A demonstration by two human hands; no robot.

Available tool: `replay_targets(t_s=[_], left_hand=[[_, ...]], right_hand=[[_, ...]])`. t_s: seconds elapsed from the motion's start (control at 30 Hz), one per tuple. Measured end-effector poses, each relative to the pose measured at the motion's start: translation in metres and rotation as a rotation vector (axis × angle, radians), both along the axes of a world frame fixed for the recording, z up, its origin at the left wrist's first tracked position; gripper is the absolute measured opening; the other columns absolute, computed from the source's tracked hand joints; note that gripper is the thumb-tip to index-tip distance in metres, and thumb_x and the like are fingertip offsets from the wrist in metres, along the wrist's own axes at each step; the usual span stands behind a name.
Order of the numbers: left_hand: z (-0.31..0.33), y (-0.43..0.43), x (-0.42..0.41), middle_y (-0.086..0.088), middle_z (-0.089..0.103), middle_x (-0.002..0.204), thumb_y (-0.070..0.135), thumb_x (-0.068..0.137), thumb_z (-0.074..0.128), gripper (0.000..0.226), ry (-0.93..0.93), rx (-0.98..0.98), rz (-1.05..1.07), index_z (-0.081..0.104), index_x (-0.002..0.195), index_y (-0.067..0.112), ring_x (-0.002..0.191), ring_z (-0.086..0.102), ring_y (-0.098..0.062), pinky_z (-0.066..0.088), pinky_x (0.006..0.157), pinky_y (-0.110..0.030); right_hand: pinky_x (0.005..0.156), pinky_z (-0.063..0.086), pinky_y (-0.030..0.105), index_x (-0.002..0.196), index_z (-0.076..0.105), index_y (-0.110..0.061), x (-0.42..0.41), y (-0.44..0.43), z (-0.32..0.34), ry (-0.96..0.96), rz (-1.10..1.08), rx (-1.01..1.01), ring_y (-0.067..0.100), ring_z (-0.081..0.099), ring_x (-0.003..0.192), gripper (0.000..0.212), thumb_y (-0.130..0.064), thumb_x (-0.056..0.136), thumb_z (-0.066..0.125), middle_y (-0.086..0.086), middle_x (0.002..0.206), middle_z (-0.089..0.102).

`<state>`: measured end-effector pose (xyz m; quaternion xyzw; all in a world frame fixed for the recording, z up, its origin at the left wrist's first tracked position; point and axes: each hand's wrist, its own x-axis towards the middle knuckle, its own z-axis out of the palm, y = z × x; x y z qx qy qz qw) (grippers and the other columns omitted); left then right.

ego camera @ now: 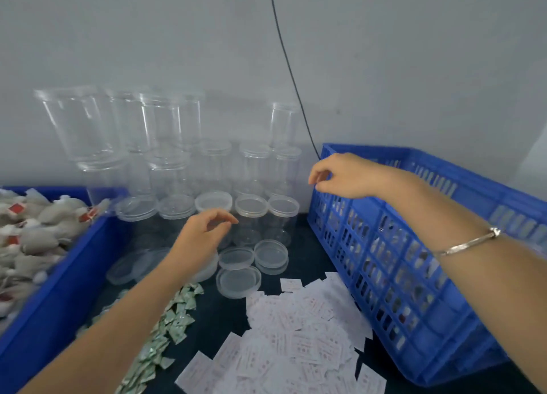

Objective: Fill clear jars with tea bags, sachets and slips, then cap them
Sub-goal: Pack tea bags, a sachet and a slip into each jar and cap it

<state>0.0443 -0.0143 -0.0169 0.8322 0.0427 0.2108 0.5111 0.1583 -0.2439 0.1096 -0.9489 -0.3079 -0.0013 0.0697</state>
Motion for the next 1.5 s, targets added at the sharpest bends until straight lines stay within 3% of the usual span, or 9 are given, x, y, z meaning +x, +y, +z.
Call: replay_targets(t_s=[0.1, 0.27, 0.4, 0.57, 0.7, 0.83, 1.07, 1.23, 1.5], left_hand=[[-0.003, 0.026, -0.004, -0.001, 0.067, 0.099, -0.001, 0.094, 0.054, 0.019, 0.035, -0.034, 0.077, 0.067, 0.093, 0.012, 0.094, 0.059, -0.014, 0.043, 0.087, -0.025], [-0.011, 0.057, 0.003, -0.002, 0.064, 0.111, 0.0, 0.094, 0.053, 0.022, 0.101, -0.081, 0.13, 0.064, 0.111, 0.01, 0.103, 0.057, -0.013, 0.042, 0.088, -0.025], [-0.014, 0.066, 0.025, -0.011, 0.061, 0.123, 0.002, 0.094, 0.054, 0.031, 0.199, -0.02, 0.141, 0.058, 0.125, 0.002, 0.108, 0.056, -0.017, 0.042, 0.094, -0.027], [0.002, 0.074, 0.044, 0.0, 0.057, 0.098, 0.003, 0.093, 0.054, 0.015, -0.103, -0.056, 0.469, 0.054, 0.101, 0.016, 0.094, 0.057, -0.019, 0.041, 0.068, -0.014], [0.032, 0.092, 0.054, -0.009, 0.046, 0.123, -0.003, 0.089, 0.054, 0.034, -0.334, -0.038, 0.65, 0.045, 0.118, 0.011, 0.105, 0.048, -0.016, 0.042, 0.085, -0.023], [0.056, 0.112, 0.067, -0.007, 0.034, 0.148, 0.001, 0.096, 0.042, 0.051, -0.199, -0.067, 0.45, 0.03, 0.145, 0.008, 0.128, 0.037, -0.012, 0.026, 0.093, -0.012], [0.054, 0.1, 0.043, -0.001, 0.025, 0.157, 0.001, 0.098, 0.038, 0.06, -0.161, -0.104, 0.306, 0.019, 0.152, 0.015, 0.142, 0.026, -0.012, 0.022, 0.1, -0.011], [0.054, 0.047, -0.012, 0.007, 0.022, 0.157, -0.012, 0.091, 0.035, 0.077, -0.299, -0.308, 0.19, 0.011, 0.153, 0.028, 0.144, 0.023, -0.009, 0.024, 0.119, -0.036], [-0.045, -0.037, -0.135, 0.021, 0.03, 0.137, -0.011, 0.093, 0.046, 0.078, -0.193, -0.385, 0.199, 0.017, 0.142, 0.043, 0.122, 0.039, 0.015, 0.039, 0.095, -0.004]], right_hand=[[0.074, 0.04, 0.019, 0.122, 0.065, -0.019, 0.009, 0.041, -0.031, 0.103, 0.014, 0.005, 0.01, 0.054, 0.096, 0.026, -0.017, 0.098, 0.057, -0.003, 0.116, 0.06], [0.091, 0.041, 0.029, 0.138, 0.05, -0.016, 0.022, 0.103, -0.083, 0.299, -0.022, 0.165, 0.022, 0.052, 0.122, 0.053, -0.037, 0.093, 0.068, 0.007, 0.142, 0.051], [0.096, 0.045, 0.039, 0.138, 0.044, -0.008, 0.024, 0.164, -0.116, 0.27, -0.055, 0.296, 0.03, 0.05, 0.124, 0.07, -0.046, 0.087, 0.073, 0.014, 0.141, 0.046], [0.114, 0.031, 0.041, 0.149, 0.023, -0.007, 0.018, 0.23, -0.117, 0.178, -0.051, 0.629, 0.033, 0.028, 0.138, 0.09, -0.035, 0.081, 0.076, 0.017, 0.148, 0.027], [0.113, 0.019, 0.026, 0.153, 0.017, -0.005, 0.013, 0.266, -0.093, 0.209, 0.015, 0.957, 0.028, 0.021, 0.142, 0.086, -0.007, 0.081, 0.064, 0.013, 0.152, 0.022], [0.109, 0.017, 0.022, 0.158, 0.008, -0.01, 0.011, 0.284, -0.073, 0.288, 0.077, 1.077, 0.023, 0.019, 0.148, 0.092, -0.004, 0.083, 0.061, 0.008, 0.16, 0.015], [0.11, 0.017, 0.019, 0.158, 0.013, -0.013, -0.018, 0.259, -0.069, 0.24, 0.101, 1.106, 0.016, 0.019, 0.149, 0.088, 0.003, 0.084, 0.057, 0.003, 0.162, 0.019], [0.117, 0.019, 0.021, 0.158, 0.014, -0.02, -0.079, 0.214, -0.074, 0.178, 0.139, 1.209, 0.006, 0.019, 0.148, 0.088, 0.011, 0.084, 0.049, -0.006, 0.16, 0.023], [0.11, 0.041, 0.025, 0.141, 0.03, -0.051, -0.211, 0.128, -0.174, 0.224, 0.064, 1.336, -0.002, 0.041, 0.136, 0.089, 0.008, 0.078, 0.052, -0.024, 0.145, 0.039]])
